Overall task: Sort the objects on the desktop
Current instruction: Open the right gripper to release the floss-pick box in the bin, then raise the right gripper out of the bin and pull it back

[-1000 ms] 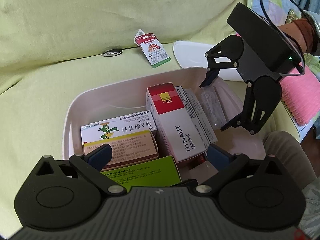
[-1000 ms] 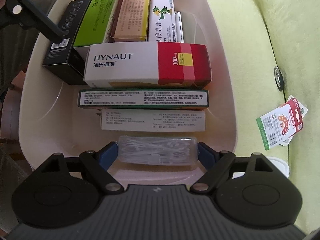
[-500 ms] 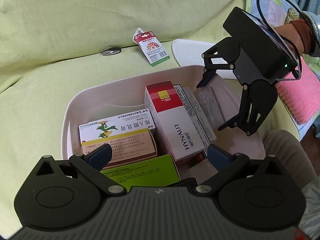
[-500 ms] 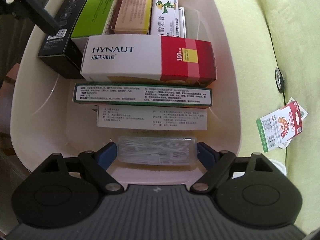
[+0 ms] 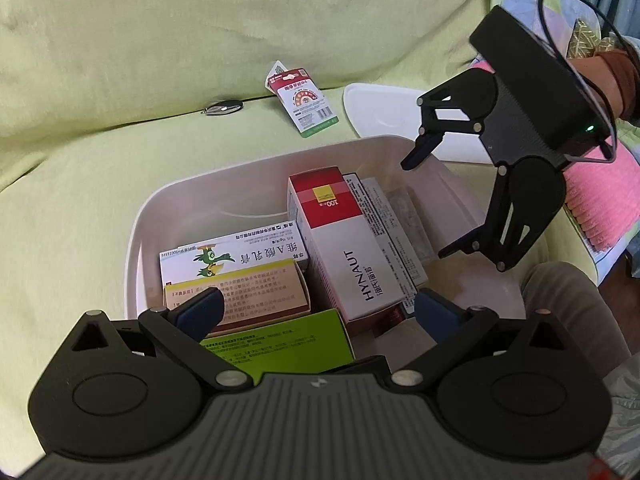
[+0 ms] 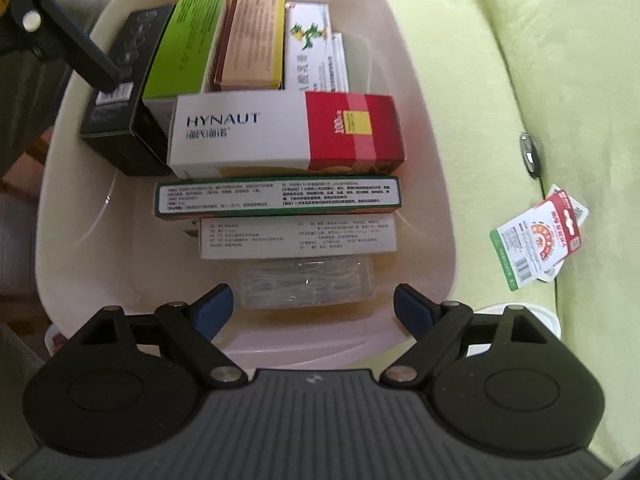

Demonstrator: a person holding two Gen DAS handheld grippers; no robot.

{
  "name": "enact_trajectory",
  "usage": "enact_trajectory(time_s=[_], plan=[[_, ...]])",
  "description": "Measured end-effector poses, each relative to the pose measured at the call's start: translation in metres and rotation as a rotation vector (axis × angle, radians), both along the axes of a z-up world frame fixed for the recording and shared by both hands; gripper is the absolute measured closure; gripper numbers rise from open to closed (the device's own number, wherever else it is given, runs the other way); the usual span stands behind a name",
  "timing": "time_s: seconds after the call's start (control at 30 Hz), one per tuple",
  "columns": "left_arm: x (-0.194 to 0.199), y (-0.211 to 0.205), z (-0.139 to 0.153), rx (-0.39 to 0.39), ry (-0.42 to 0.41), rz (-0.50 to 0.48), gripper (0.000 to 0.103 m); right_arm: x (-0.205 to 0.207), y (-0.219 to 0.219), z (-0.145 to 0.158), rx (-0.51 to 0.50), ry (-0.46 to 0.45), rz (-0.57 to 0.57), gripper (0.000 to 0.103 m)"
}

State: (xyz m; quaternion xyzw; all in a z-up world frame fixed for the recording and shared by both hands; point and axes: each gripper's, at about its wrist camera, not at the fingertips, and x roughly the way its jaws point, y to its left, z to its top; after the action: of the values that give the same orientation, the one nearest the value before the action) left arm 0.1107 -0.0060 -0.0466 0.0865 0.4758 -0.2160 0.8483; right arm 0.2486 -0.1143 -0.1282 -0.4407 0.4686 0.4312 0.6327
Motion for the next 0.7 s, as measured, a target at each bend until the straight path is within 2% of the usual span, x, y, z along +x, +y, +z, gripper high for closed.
enact_trajectory(time_s=[0.37,0.7], plan=[[-0.022,-0.004,0.014,0.007,-0.03,0.011,0.001,-0.03,-0.005,0.044,0.125,-0.087,-0.127,0.018],[-0.065,-0.008,0.03,0.042,-0.066,0.035,0.001,-0.076,-0.015,0.074,0.241,-0.183,-0.348,0.011]])
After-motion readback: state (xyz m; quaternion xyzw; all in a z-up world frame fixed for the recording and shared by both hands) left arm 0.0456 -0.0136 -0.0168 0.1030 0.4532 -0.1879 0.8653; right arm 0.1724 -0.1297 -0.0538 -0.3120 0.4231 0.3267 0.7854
